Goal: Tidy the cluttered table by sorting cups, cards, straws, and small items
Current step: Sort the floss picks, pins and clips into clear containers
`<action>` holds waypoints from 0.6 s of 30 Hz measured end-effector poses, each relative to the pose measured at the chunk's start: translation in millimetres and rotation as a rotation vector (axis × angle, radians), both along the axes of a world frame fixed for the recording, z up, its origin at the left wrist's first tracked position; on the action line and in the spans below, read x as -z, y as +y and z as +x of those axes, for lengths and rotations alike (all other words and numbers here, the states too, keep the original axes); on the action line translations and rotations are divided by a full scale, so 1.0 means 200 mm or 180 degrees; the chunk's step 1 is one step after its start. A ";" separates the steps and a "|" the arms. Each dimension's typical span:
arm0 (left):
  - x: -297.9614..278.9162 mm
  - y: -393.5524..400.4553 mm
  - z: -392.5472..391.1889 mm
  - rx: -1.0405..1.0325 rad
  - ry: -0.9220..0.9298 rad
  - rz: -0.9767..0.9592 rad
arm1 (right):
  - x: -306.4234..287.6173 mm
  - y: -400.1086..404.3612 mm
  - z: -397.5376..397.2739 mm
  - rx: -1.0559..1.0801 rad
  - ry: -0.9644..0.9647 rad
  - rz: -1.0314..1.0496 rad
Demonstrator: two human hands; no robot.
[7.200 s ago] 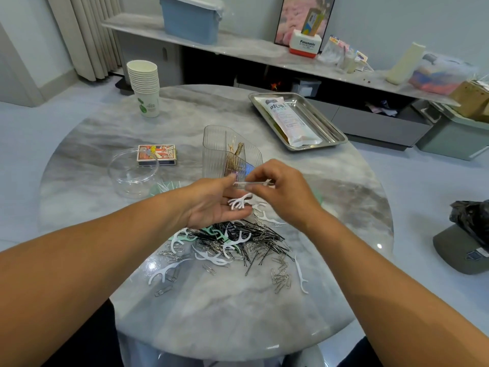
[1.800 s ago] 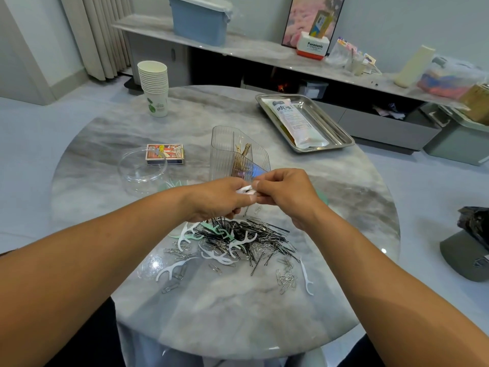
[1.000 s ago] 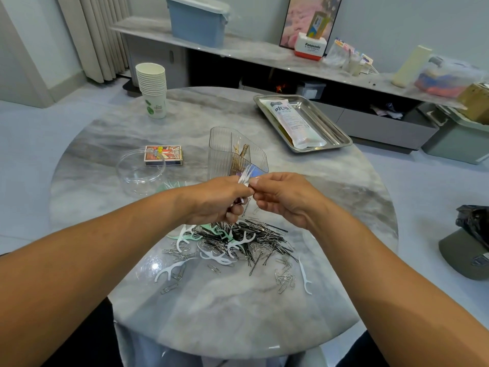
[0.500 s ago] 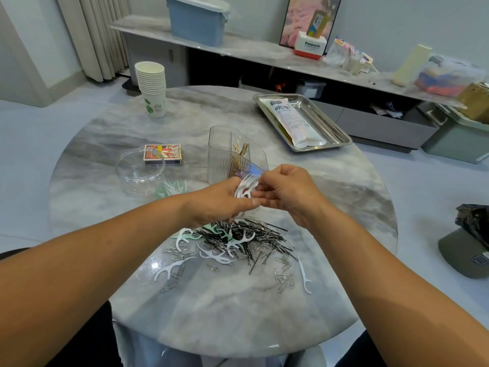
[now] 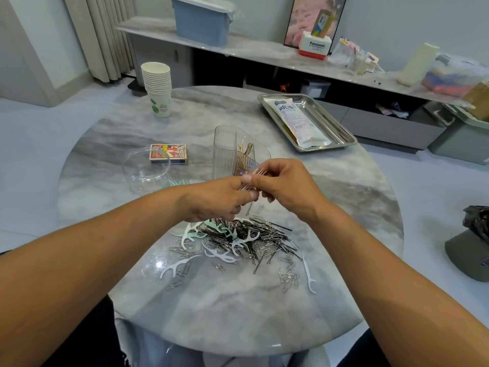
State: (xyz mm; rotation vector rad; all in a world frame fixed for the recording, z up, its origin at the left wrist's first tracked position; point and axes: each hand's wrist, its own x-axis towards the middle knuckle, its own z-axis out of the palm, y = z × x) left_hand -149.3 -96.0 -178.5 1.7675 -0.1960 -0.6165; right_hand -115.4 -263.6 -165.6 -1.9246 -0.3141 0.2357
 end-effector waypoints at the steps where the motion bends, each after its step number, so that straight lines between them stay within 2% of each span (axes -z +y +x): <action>1: -0.01 0.02 0.00 0.0035 -0.0068 0.0062 | 0.00 0.01 0.00 -0.0017 0.0051 0.0141; 8: -0.02 0.12 -0.05 0.0320 -0.0354 0.0412 | 0.05 0.08 -0.04 -0.0147 0.0148 0.0489; 15: -0.11 0.31 -0.05 -0.0599 -0.0720 0.0756 | 0.04 0.08 0.01 0.0340 0.0377 0.0763; 18: -0.12 0.41 -0.03 -0.0920 -0.0988 0.1239 | 0.05 0.07 0.02 0.0547 0.0550 0.0836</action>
